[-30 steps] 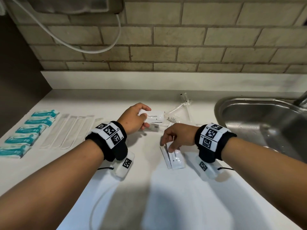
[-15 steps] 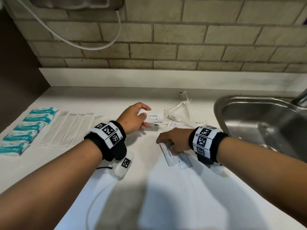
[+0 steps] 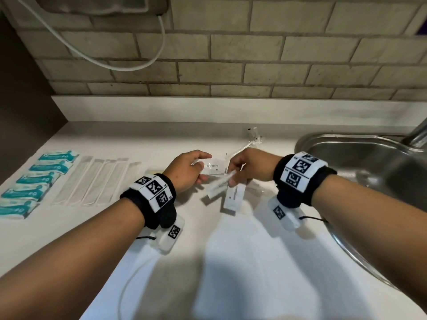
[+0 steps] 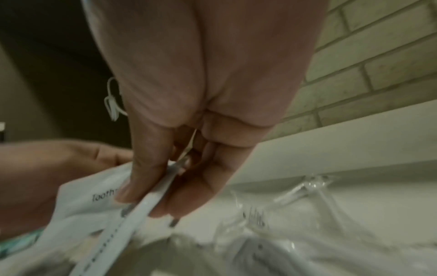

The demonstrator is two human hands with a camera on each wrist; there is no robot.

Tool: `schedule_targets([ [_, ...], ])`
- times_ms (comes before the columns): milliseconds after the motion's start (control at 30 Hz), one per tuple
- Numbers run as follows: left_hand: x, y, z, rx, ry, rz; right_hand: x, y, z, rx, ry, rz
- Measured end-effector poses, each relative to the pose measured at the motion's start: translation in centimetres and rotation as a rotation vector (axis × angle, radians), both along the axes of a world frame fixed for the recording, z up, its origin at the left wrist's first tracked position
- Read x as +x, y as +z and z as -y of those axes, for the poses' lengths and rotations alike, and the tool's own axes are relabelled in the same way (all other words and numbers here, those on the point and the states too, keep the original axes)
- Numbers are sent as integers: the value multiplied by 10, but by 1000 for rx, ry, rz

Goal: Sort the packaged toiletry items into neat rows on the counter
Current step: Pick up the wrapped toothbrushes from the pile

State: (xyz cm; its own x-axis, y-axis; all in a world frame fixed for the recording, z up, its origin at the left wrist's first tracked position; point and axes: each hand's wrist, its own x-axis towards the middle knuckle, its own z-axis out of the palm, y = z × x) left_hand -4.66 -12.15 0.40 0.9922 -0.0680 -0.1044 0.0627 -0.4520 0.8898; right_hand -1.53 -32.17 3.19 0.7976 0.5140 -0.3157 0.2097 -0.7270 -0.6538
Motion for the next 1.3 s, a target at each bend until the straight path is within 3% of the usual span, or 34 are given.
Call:
schedule_targets([
  [167,0,3,14,-254,16,-60,13,5,9,184,-148,-66],
  [333,3,14,13,-359,24,-92,15,-8,9,221,-220,-98],
  [500,3,4,14,-198,-35,-34,11,-13,4,230,-198,-98],
  [700,5,0,6,-28,-49,-46,12,-7,11,196,-300,60],
  [800,3,2,4,38,-63,-91,16,3,15,194,-228,67],
  [1033,-3,10,31,-73,-207,-161,19,26,-11,67,-20,169],
  [1300,2,4,29,-183,-125,-78,16,27,-26,146,-81,344],
])
